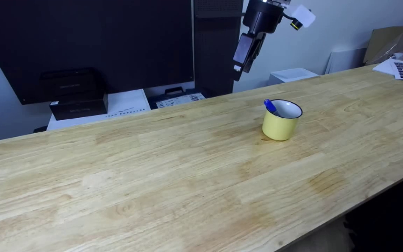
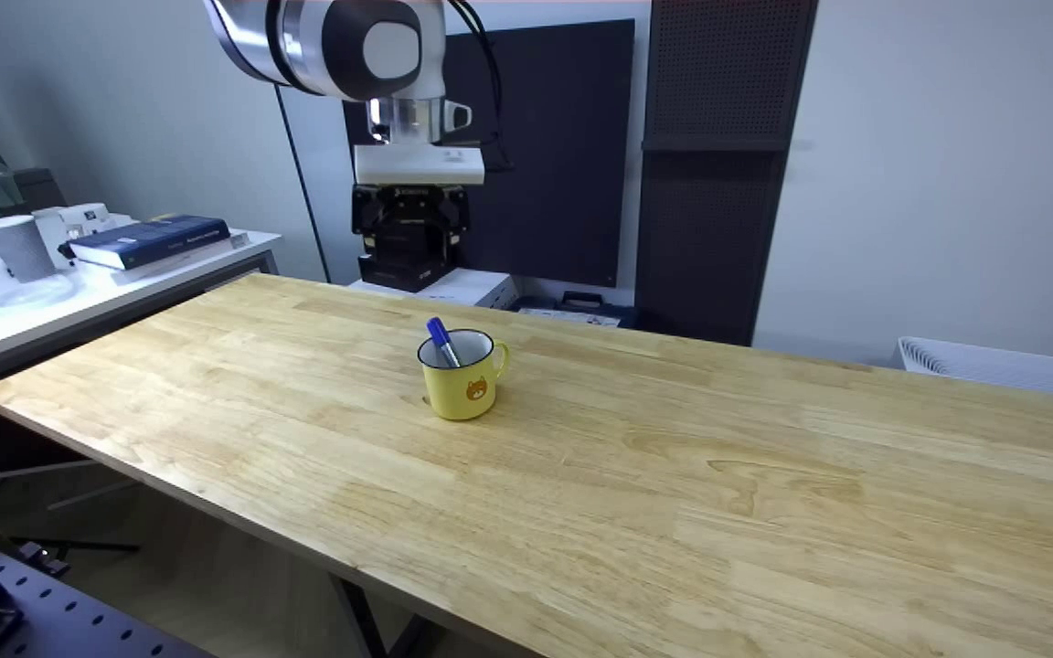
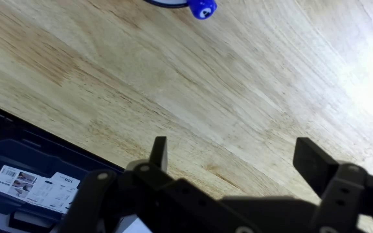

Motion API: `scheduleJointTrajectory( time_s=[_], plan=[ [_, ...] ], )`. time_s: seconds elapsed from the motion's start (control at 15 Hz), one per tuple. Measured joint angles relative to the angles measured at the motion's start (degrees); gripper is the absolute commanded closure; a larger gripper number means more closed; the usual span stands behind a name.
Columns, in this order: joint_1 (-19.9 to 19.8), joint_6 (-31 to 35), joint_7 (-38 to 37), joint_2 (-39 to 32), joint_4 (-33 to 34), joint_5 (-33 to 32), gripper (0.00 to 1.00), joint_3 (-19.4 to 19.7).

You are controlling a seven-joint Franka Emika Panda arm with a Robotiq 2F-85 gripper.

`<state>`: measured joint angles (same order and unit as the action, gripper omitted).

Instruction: Take the marker from the cup and put it on the table

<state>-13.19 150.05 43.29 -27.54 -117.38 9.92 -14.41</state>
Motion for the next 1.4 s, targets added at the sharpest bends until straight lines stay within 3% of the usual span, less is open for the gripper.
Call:
scheduleJointTrajectory(
  time_s=[0.67,1.0,1.4],
  plan=[
    [1.1,3.3,0.6,-3.5,-0.6,-2.1,0.00,4.1],
    [1.0,4.8,0.8,-6.9,-0.6,-3.0,0.00,4.4],
    [0.0,8.3,0.7,-5.8,-1.9,-3.4,0.00,4.7]
  ],
)
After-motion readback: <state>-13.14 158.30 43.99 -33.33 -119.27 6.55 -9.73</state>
